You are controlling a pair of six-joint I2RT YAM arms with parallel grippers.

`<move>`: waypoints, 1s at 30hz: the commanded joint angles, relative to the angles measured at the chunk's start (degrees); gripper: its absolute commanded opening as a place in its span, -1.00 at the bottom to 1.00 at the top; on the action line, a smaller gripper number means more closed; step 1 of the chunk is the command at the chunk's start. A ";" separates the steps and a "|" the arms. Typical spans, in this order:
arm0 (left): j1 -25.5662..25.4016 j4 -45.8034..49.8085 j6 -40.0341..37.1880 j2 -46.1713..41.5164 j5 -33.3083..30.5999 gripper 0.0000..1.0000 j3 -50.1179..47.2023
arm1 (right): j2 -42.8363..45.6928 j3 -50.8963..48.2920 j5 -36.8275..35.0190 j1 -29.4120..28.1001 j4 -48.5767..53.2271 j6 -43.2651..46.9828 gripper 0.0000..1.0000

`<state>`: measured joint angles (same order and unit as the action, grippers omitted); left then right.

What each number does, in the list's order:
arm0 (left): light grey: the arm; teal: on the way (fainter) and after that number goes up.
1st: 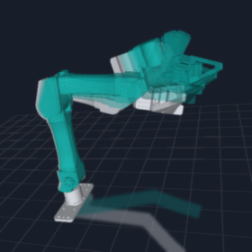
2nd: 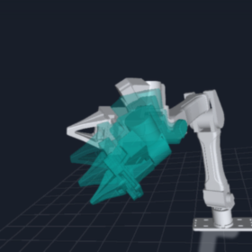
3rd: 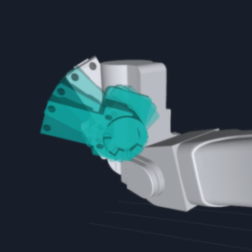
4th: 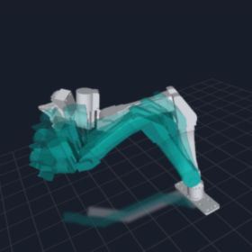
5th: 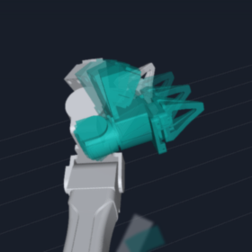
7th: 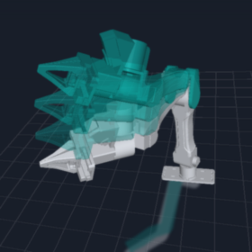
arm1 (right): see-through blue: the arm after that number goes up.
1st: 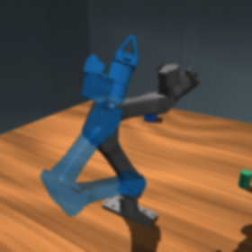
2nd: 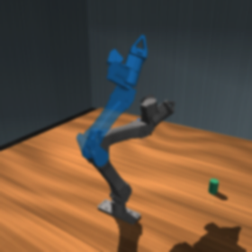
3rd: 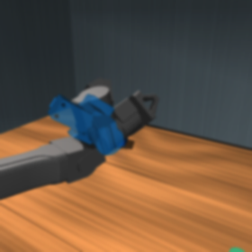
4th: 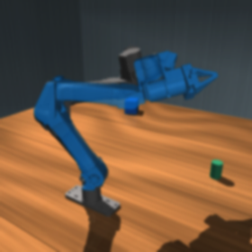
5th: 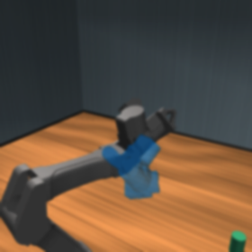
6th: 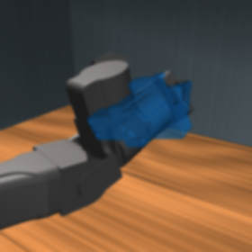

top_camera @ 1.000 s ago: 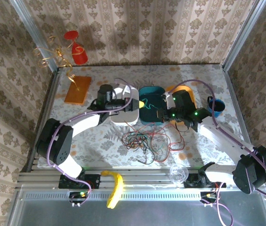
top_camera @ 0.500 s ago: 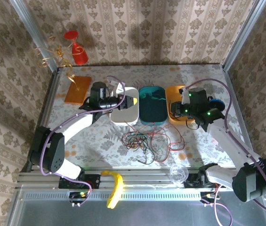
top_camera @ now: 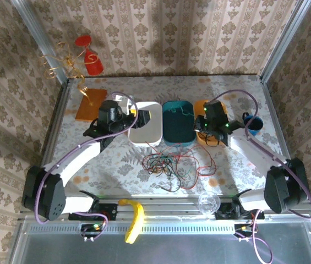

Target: Untangle the cables

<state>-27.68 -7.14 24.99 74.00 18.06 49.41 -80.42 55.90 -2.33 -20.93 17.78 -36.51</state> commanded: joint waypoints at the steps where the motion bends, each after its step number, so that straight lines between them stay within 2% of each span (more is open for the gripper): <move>1: 0.07 4.99 -2.51 -1.89 -4.96 0.54 -0.65 | -4.47 3.58 -6.50 -1.40 -1.46 -5.22 -1.00; 8: -0.47 6.00 -2.62 -3.24 -5.75 0.54 -2.64 | -12.94 8.38 -7.10 -4.12 -4.03 -7.52 -0.96; 9: -0.51 6.10 -2.58 -3.16 -5.67 0.55 -2.73 | -13.77 8.84 -5.51 -4.28 -4.19 -7.54 -0.78; 10: -0.64 6.25 -2.74 -3.16 -5.75 0.55 -2.69 | -14.28 9.38 -4.39 -4.50 -3.72 -7.48 -0.51; 11: -0.76 6.38 -2.83 -3.11 -5.82 0.55 -2.65 | -14.28 9.63 -4.02 -4.80 -3.20 -7.27 -0.35; 16: -1.21 7.18 -3.78 -2.43 -6.00 0.57 -2.15 | -9.12 8.13 -8.57 -6.32 0.09 -5.17 0.17; 20: -2.81 9.00 -6.76 -0.62 -4.75 0.59 -0.66 | -2.64 6.17 -11.30 -6.41 4.28 -3.04 0.20; 22: -4.05 10.49 -9.36 0.92 -2.23 0.59 0.55 | 0.25 4.57 -10.02 -6.49 6.74 -0.90 0.19; 26: -8.09 15.97 -15.80 4.98 3.72 0.58 3.07 | 6.95 -0.50 0.18 -7.76 14.59 6.07 0.17; 30: -13.65 22.43 -22.35 8.98 3.43 0.58 5.13 | 10.03 -5.88 9.39 -11.22 23.41 11.44 0.16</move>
<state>-38.35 8.10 10.24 81.12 19.11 52.14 -70.91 53.78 -1.72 -29.98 30.11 -31.11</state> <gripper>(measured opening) 0.790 0.580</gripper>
